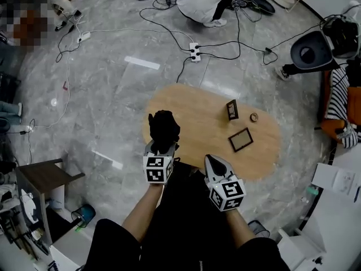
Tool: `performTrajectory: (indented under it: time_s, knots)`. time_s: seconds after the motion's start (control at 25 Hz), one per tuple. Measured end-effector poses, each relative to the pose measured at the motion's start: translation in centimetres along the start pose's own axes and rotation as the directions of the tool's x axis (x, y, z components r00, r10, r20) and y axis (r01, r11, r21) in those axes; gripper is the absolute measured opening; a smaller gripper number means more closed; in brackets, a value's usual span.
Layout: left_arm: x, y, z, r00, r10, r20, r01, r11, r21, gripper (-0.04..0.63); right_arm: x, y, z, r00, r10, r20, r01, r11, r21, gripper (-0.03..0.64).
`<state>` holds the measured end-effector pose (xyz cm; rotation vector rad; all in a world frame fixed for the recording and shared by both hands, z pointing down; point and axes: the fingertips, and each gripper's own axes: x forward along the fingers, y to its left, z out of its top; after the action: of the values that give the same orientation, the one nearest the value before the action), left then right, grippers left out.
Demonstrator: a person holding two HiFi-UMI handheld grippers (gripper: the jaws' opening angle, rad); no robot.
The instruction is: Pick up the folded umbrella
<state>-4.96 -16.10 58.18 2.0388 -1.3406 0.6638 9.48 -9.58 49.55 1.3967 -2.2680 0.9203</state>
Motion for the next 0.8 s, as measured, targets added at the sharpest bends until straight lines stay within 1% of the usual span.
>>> performTrajectory:
  time_s: [0.2,0.44,0.48,0.64,0.8]
  knots:
    - [-2.3,-2.9,1.1,0.999,-0.026,0.039,0.024,0.998,0.050,0.224,-1.9,0.2,1.1,0.998,0.020,0.052,-0.021,1.000,0.005,0.011]
    - [-5.2,-5.5,2.4,0.995,-0.040,0.094,0.035,0.998,0.057,0.224,-3.7,0.9,2.4,0.993,0.065,0.100,-0.061,0.997,-0.035,0.011]
    - [-5.8,-6.0,2.6,0.994,-0.043,0.099,0.036,0.997,0.068,0.224,-4.1,1.0,2.7,0.992,0.068,0.108,-0.065,0.997,-0.038,0.011]
    - [-7.8,-8.0,2.7,0.993,-0.060,0.106,0.042,0.986,0.159,0.224,-5.6,1.4,3.3,0.987,0.076,0.140,-0.071,0.997,-0.044,0.011]
    - [-9.6,-10.0,2.7,0.989,-0.084,0.122,0.060,0.980,0.188,0.224,-6.9,1.5,3.3,0.984,0.077,0.159,-0.070,0.996,-0.046,0.011]
